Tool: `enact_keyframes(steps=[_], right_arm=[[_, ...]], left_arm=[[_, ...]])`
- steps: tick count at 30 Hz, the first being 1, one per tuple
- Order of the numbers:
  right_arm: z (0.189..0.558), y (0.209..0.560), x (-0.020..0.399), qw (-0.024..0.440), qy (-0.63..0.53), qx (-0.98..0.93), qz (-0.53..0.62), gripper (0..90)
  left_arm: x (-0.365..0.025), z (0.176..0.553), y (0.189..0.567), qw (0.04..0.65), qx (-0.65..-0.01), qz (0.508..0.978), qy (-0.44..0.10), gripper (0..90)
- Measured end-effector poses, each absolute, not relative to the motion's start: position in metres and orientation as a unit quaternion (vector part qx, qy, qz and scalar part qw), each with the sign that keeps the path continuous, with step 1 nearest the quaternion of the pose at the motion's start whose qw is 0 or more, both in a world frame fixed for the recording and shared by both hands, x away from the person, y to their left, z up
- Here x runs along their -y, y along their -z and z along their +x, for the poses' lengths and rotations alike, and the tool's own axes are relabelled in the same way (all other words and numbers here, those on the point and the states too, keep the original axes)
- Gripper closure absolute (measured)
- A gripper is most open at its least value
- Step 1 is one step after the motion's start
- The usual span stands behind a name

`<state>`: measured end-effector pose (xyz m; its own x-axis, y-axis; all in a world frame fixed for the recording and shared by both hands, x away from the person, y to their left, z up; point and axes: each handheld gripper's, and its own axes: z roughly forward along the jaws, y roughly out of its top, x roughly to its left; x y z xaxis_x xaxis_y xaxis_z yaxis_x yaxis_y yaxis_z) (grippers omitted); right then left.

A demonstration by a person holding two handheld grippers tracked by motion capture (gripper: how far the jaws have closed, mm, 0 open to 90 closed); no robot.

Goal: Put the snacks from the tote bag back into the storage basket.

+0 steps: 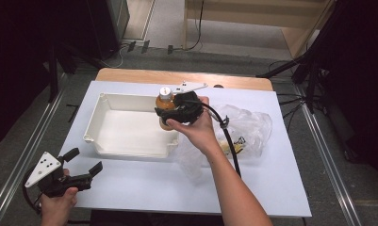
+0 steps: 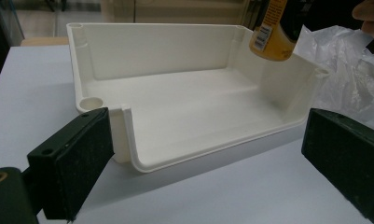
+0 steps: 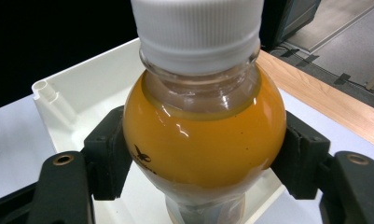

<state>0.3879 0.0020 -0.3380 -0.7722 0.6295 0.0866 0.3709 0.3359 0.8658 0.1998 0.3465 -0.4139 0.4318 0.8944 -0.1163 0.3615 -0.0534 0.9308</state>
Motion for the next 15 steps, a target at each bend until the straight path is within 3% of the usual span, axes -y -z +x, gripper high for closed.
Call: enact_keyframes(steps=[15], right_arm=[[0.387,0.35,-0.004,0.131,-0.48,-0.809,0.314,30.5]], left_arm=[[-0.347,0.2,0.414,0.507,-0.464,0.677,-0.263,2.6]])
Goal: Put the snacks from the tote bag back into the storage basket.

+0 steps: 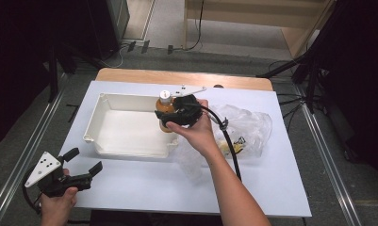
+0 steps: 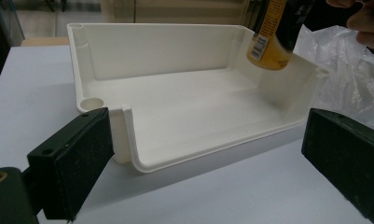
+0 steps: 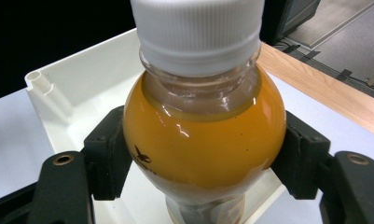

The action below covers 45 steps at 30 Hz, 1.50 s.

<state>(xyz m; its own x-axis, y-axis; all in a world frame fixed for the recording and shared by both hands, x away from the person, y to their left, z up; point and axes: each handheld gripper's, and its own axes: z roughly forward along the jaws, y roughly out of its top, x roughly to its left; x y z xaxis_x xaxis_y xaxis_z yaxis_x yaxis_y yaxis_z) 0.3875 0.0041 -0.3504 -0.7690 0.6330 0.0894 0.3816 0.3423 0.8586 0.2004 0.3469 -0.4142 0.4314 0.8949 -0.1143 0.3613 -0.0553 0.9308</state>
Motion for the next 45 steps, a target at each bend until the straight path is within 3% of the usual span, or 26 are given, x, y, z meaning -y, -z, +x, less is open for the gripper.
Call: enact_keyframes(steps=[45], right_arm=[[0.391,0.39,-0.006,0.119,-0.463,-0.816,0.326,30.4]], left_arm=[[-0.348,0.201,0.416,0.507,-0.465,0.678,-0.261,2.6]])
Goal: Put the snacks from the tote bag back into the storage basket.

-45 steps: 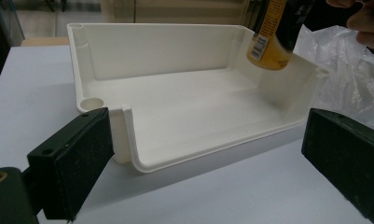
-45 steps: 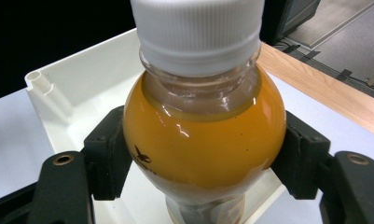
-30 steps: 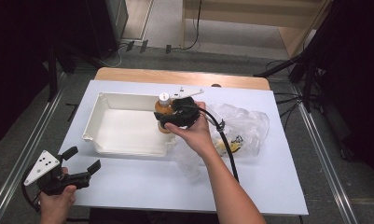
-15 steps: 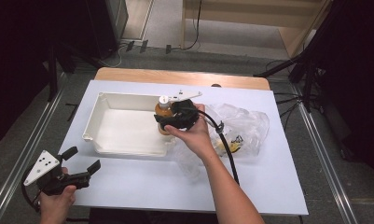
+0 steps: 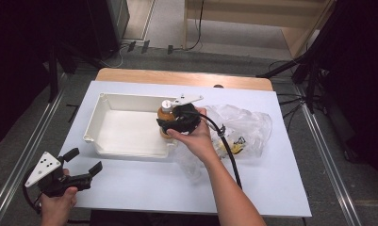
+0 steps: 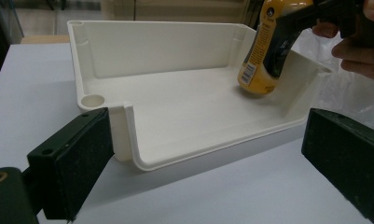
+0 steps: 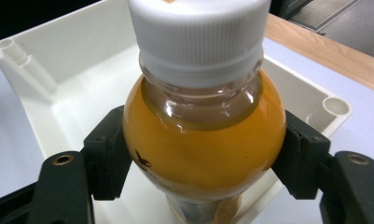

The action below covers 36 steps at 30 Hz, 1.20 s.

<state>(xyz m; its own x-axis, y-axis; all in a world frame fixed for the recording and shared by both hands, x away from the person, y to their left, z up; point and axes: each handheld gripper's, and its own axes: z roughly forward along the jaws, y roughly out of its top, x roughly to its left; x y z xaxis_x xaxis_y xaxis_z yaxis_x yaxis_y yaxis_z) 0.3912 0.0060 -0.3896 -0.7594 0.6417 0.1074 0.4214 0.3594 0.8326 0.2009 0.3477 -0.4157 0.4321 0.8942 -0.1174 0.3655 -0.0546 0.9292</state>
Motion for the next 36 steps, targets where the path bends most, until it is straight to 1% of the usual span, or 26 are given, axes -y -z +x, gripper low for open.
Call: enact_keyframes(steps=[17,21,23,26,28,33,36], right_arm=[[0.392,0.402,-0.005,0.112,-0.455,-0.821,0.326,30.0],[0.391,0.402,-0.006,0.118,-0.455,-0.822,0.322,29.7],[0.388,0.401,-0.007,0.129,-0.453,-0.821,0.322,29.5],[0.385,0.396,-0.004,0.125,-0.47,-0.813,0.321,25.2],[0.383,0.389,0.001,0.122,-0.487,-0.802,0.325,25.2],[0.378,0.381,0.01,0.131,-0.493,-0.796,0.325,24.9],[0.374,0.377,0.017,0.13,-0.502,-0.792,0.323,22.7]], left_arm=[[-0.349,0.201,0.416,0.508,-0.465,0.676,-0.263,2.6],[-0.349,0.201,0.416,0.51,-0.465,0.675,-0.263,2.6],[-0.349,0.201,0.416,0.513,-0.461,0.676,-0.26,2.6],[-0.349,0.2,0.415,0.515,-0.457,0.677,-0.26,2.6],[-0.349,0.2,0.415,0.515,-0.458,0.677,-0.259,2.6],[-0.349,0.201,0.415,0.516,-0.457,0.677,-0.258,2.6],[-0.349,0.201,0.416,0.513,-0.457,0.679,-0.258,2.6]])
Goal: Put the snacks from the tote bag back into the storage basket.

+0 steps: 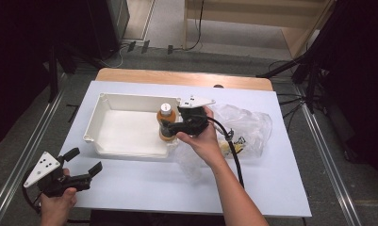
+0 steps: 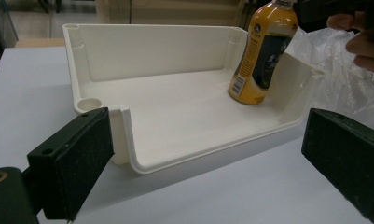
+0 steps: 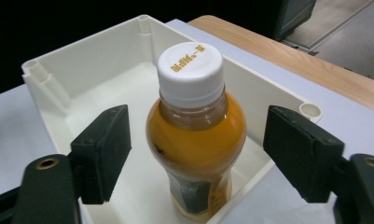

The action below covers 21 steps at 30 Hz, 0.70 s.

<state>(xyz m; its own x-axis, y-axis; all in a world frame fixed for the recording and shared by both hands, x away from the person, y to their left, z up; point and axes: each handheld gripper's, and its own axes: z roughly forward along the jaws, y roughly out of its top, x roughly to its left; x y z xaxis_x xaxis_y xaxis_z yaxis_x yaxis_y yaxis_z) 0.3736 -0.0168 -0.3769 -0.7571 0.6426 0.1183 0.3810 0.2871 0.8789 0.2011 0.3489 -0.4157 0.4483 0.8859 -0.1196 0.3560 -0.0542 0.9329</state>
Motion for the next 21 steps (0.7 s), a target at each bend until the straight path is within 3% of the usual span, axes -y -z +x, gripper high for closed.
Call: enact_keyframes(steps=[21], right_arm=[[0.348,0.383,0.083,0.169,-0.512,-0.766,0.35,23.0]], left_arm=[[-0.348,0.203,0.418,0.512,-0.458,0.681,-0.253,2.6]])
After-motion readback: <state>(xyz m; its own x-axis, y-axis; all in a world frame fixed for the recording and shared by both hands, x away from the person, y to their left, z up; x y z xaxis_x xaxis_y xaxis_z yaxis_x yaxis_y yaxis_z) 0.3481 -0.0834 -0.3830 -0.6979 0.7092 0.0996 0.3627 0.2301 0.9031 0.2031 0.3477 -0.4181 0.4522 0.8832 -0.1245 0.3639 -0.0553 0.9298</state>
